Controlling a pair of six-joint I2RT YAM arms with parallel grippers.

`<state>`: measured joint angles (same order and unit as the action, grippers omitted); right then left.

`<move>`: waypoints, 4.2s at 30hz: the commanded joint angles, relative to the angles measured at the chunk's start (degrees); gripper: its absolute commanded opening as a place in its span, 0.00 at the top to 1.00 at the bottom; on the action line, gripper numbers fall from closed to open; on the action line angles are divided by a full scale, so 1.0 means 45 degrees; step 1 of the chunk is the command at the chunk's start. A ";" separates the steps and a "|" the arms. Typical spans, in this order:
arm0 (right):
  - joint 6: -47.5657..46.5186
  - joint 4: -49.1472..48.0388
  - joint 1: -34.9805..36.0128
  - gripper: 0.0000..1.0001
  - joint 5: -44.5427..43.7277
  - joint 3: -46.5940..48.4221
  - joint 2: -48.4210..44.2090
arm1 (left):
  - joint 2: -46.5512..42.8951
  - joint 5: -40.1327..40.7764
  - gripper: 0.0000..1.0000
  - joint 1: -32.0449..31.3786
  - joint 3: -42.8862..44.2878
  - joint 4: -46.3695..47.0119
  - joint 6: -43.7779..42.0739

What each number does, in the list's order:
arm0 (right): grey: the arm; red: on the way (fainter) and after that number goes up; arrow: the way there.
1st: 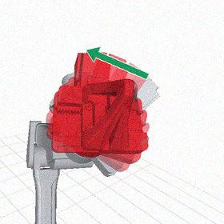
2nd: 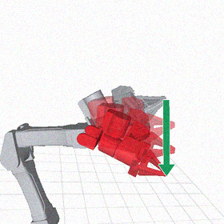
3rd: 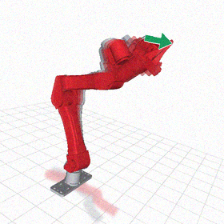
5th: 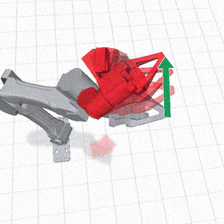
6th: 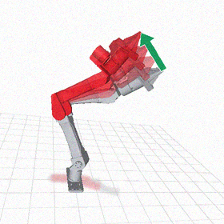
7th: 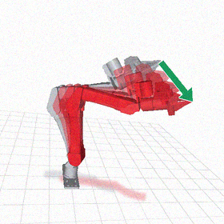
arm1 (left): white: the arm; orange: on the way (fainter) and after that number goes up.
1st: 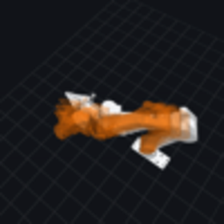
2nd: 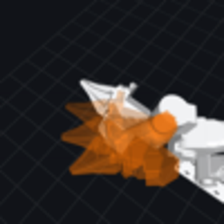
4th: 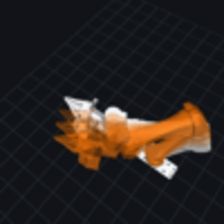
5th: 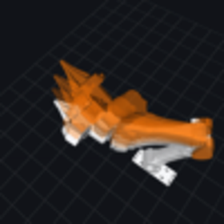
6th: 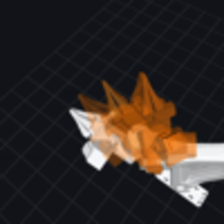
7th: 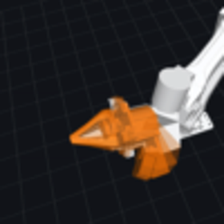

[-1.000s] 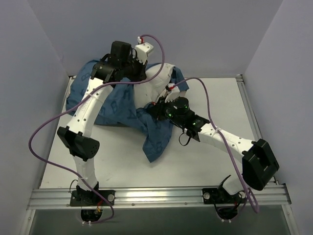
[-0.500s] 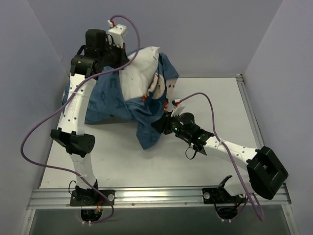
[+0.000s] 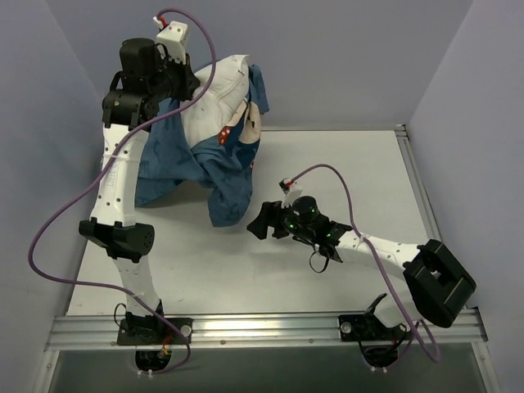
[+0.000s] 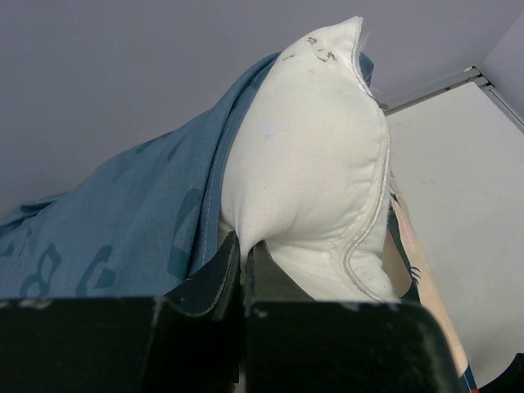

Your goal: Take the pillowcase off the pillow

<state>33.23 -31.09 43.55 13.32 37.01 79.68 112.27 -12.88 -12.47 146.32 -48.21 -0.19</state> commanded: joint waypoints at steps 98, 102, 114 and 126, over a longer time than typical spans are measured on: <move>-0.0316 0.2712 -0.1474 0.12 -0.0852 0.6599 0.1063 | -0.0632 -0.2312 0.98 -0.2639 -0.3102 0.1884 0.0569; 0.0055 0.2126 -0.2058 0.37 -0.0344 0.5996 0.1025 | -0.0652 -0.2351 0.98 -0.2659 -0.3063 0.1845 0.0472; -0.0002 0.1187 -0.1846 0.03 0.1706 0.7341 0.2937 | -0.0456 -0.2332 0.98 -0.3225 -0.2692 0.1767 0.0334; 0.0192 0.0504 -0.1962 1.00 0.2215 0.6914 0.3329 | -0.0320 -0.3324 0.49 -0.3030 -0.3081 0.1027 -0.0774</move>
<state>33.12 -23.07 35.07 22.17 67.68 94.45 112.66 -19.88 -24.97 129.51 -46.39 -1.21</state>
